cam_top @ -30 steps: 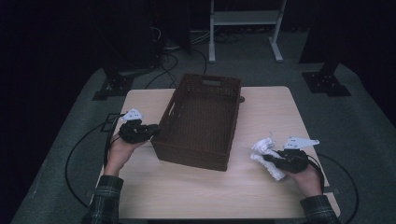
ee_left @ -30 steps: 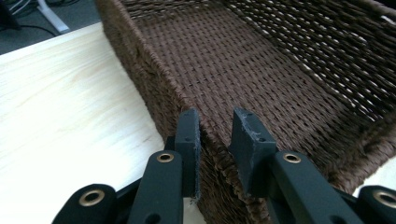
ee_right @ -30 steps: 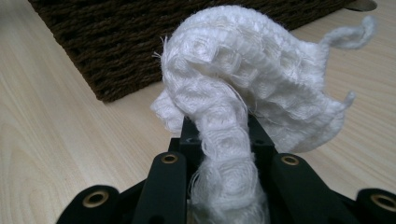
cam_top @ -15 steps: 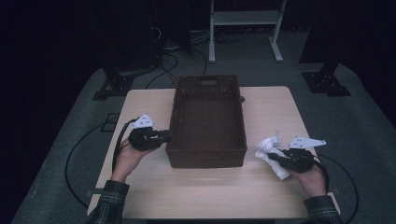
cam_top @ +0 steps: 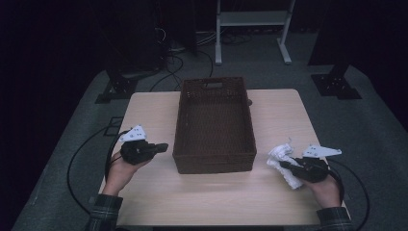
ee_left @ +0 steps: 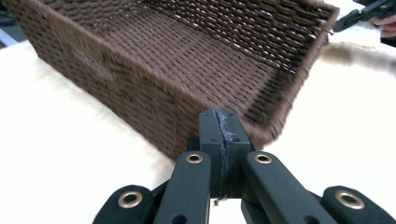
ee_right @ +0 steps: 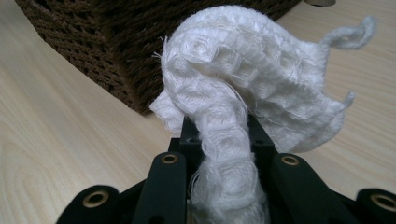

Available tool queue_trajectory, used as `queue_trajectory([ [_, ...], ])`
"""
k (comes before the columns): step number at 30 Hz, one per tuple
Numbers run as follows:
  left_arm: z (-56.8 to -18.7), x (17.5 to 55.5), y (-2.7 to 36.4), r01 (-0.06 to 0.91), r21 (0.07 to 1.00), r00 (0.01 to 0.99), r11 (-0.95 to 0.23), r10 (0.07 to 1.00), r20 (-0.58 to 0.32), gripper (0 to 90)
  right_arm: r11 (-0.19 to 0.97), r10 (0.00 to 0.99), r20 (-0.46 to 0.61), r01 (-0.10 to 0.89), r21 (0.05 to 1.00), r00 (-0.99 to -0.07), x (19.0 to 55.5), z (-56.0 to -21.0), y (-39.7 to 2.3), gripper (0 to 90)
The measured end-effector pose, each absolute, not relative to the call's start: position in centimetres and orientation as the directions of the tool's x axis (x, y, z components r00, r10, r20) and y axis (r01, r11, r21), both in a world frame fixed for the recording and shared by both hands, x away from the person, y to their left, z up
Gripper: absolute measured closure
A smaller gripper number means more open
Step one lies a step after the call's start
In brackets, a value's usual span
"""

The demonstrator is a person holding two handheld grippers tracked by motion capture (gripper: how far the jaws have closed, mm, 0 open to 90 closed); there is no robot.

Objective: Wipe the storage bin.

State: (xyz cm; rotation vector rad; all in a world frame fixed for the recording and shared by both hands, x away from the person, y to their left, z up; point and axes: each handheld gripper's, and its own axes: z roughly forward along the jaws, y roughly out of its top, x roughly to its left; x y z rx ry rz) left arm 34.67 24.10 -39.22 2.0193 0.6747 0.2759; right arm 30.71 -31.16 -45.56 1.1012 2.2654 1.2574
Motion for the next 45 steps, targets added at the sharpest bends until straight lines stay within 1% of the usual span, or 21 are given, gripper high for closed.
queue_trajectory([
  [2,-39.7,34.3,24.3,0.351,0.852,0.822,-0.389,0.564,-0.081,89.5,0.308,0.759,0.086,0.473,0.825,-0.645,30.5,-45.6,-31.3,73.9],
  [5,-40.3,34.4,24.3,0.359,0.855,0.831,-0.376,0.545,-0.109,89.5,0.297,0.767,0.094,0.481,0.825,-0.635,29.8,-45.7,-31.6,73.9],
  [7,-40.6,34.5,23.9,0.357,0.856,0.84,-0.375,0.53,-0.118,89.5,0.296,0.769,0.094,0.481,0.826,-0.633,29.7,-45.7,-31.8,73.9],
  [11,-40.9,34.4,22.9,0.345,0.853,0.85,-0.391,0.515,-0.108,89.5,0.292,0.771,0.092,0.477,0.829,-0.63,29.8,-45.6,-32.0,73.9],
  [16,-41.0,34.2,21.9,0.34,0.856,0.868,-0.389,0.48,-0.126,89.5,0.294,0.772,0.093,0.483,0.825,-0.629,29.9,-45.7,-32.1,74.0],
  [26,-41.0,33.7,18.2,0.294,0.857,0.903,-0.423,0.416,-0.104,89.0,0.304,0.77,0.087,0.483,0.821,-0.632,30.1,-45.8,-31.9,73.9],
  [34,-41.1,33.5,15.9,0.283,0.862,0.913,-0.421,0.394,-0.107,88.4,0.303,0.772,0.085,0.482,0.822,-0.63,30.1,-45.8,-32.1,73.9],
  [39,-41.2,33.4,14.8,0.267,0.864,0.917,-0.426,0.387,-0.092,88.1,0.306,0.77,0.085,0.484,0.82,-0.632,30.1,-45.8,-32.0,73.9],
  [40,-41.1,33.4,14.8,0.266,0.865,0.915,-0.426,0.393,-0.087,86.9,0.308,0.77,0.084,0.484,0.819,-0.633,30.1,-45.8,-32.0,73.9],
  [43,-41.2,33.3,15.2,0.267,0.868,0.911,-0.419,0.405,-0.085,78.1,0.307,0.77,0.084,0.483,0.82,-0.632,30.1,-45.8,-32.0,73.9],
  [45,-41.4,33.1,15.5,0.272,0.867,0.903,-0.418,0.423,-0.078,68.6,0.303,0.772,0.086,0.484,0.821,-0.629,30.0,-45.8,-32.1,73.9],
])
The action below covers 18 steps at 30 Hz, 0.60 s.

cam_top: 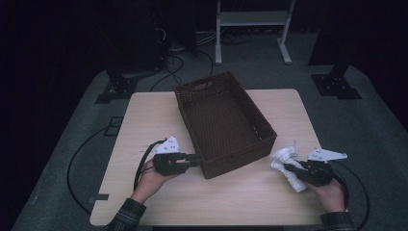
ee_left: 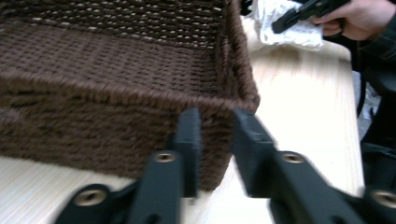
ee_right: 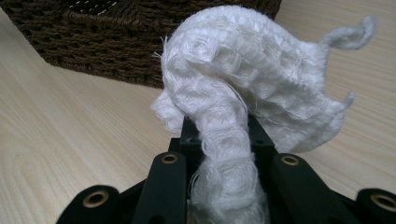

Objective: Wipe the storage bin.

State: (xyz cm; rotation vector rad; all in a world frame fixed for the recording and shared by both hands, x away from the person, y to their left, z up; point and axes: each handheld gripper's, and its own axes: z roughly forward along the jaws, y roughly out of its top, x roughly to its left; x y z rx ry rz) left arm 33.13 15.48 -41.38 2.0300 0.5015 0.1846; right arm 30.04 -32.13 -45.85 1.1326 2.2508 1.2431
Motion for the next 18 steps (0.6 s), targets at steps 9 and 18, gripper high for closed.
queue_trajectory([
  [9,-43.8,33.3,15.4,0.336,0.813,0.867,-0.476,0.493,-0.07,30.4,0.308,0.769,0.085,0.484,0.819,-0.633,30.1,-45.9,-31.9,73.9],
  [18,-46.2,33.2,14.3,0.355,0.768,0.859,-0.533,0.511,-0.042,16.7,0.31,0.768,0.083,0.483,0.819,-0.635,30.1,-45.9,-31.9,73.9],
])
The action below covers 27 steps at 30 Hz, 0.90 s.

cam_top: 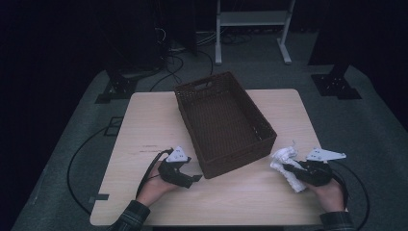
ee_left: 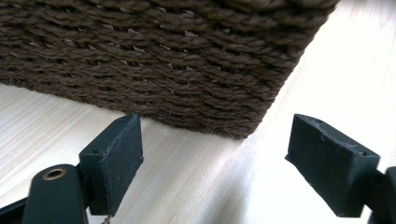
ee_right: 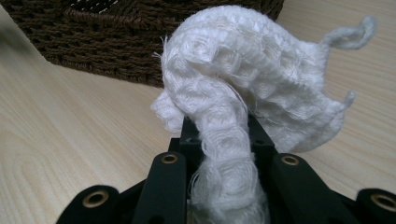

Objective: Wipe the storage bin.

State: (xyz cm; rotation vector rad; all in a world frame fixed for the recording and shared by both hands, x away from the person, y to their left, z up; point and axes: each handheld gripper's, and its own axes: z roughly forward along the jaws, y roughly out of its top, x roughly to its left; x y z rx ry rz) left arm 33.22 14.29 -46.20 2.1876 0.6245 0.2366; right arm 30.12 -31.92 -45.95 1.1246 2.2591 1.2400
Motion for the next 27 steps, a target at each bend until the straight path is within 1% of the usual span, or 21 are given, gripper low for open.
queue_trajectory([
  [2,-46.6,33.2,14.0,0.36,0.759,0.854,-0.542,0.519,-0.034,14.9,0.311,0.768,0.083,0.483,0.819,-0.635,30.1,-45.9,-31.9,73.9],
  [4,-47.1,33.2,13.6,0.366,0.752,0.848,-0.548,0.529,-0.027,11.3,0.311,0.769,0.082,0.483,0.819,-0.635,30.1,-46.0,-31.9,73.9],
  [7,-47.4,33.3,13.1,0.369,0.749,0.84,-0.55,0.543,-0.015,9.3,0.314,0.767,0.081,0.482,0.818,-0.637,30.2,-46.0,-31.8,73.8],
  [12,-48.1,33.7,12.5,0.374,0.75,0.834,-0.545,0.552,-0.015,9.0,0.316,0.765,0.083,0.484,0.816,-0.639,30.2,-46.1,-31.8,73.9],
  [15,-48.6,33.9,12.1,0.364,0.737,0.839,-0.569,0.544,0.006,8.6,0.318,0.764,0.082,0.485,0.814,-0.639,30.2,-46.0,-31.8,73.9],
  [21,-49.3,34.1,11.5,0.361,0.72,0.843,-0.593,0.537,0.019,8.7,0.318,0.764,0.08,0.482,0.816,-0.64,30.2,-46.1,-31.8,73.8],
  [27,-49.7,34.2,11.2,0.371,0.721,0.828,-0.586,0.56,0.029,9.1,0.322,0.764,0.078,0.482,0.815,-0.641,30.2,-46.1,-31.7,73.8],
])
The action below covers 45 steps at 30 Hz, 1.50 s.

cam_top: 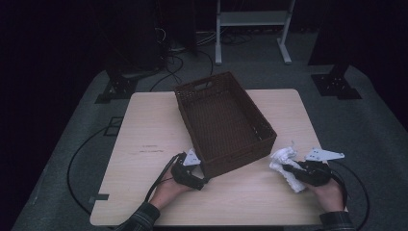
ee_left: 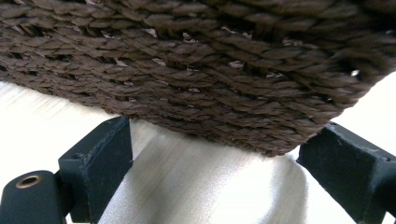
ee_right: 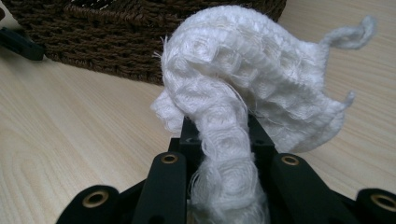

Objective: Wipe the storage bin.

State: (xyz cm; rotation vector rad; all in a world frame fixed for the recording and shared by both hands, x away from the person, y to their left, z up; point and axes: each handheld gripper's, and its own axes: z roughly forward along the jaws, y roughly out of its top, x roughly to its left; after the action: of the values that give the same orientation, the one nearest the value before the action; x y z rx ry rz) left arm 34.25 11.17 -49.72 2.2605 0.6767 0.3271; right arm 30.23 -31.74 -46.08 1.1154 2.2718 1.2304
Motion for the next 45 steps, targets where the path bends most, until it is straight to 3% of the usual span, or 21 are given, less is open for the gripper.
queue_trajectory([
  [8,-50.0,34.4,11.1,0.356,0.732,0.836,-0.58,0.548,0.028,9.7,0.326,0.763,0.076,0.483,0.812,-0.642,30.2,-46.1,-31.6,73.9],
  [10,-49.9,34.4,11.2,0.349,0.734,0.846,-0.582,0.533,0.02,14.3,0.328,0.762,0.074,0.482,0.813,-0.644,30.3,-46.2,-31.6,73.9],
  [45,-50.0,34.4,11.2,0.349,0.736,0.847,-0.58,0.532,0.017,14.7,0.322,0.751,0.03,0.405,0.855,-0.66,33.7,-43.5,-29.0,73.9],
])
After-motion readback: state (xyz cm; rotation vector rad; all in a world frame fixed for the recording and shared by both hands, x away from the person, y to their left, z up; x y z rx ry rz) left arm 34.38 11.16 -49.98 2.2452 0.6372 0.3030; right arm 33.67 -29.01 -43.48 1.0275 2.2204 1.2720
